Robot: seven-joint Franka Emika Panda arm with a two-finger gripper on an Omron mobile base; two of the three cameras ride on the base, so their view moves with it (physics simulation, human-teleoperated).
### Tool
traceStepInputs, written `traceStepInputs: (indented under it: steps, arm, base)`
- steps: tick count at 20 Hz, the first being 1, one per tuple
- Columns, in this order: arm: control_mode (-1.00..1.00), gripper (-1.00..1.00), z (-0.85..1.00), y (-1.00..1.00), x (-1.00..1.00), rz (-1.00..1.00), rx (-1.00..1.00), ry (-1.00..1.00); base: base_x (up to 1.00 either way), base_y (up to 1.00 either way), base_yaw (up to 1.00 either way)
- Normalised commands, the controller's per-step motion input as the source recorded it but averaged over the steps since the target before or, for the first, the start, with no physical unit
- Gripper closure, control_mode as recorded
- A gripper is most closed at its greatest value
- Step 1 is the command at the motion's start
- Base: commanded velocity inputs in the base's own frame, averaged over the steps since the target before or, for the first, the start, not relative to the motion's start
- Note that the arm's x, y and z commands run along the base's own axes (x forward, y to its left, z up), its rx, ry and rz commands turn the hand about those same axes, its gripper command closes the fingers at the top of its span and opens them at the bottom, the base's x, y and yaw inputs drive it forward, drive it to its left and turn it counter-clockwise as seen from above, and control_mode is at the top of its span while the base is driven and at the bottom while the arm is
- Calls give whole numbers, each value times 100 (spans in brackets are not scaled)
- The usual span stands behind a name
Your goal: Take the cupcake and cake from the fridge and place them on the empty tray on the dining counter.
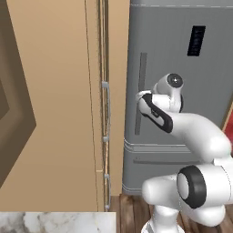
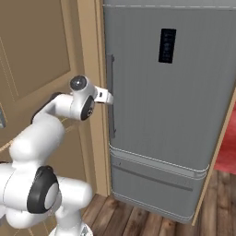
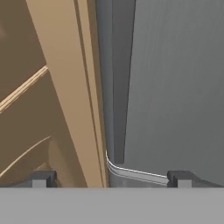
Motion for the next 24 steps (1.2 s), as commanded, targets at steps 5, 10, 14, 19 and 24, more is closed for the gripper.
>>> traceStepInputs:
  steps: [5,10,14,19,24]
  arm:
    - [-100,-100,-12,0,49,0,0,-10]
    - [-100,-100,-15,-3,45,0,0,-18]
    - [-100,-100,-2,-9,51,0,0,-6]
    - [-100,-100,0,-13,50,0,0,0]
    - [-100,-100,0,-10,54,0,0,0]
  base:
    - [0,0,0]
    - [0,0,0]
    - [0,0,0]
    - [0,0,0]
    - [0,0,0]
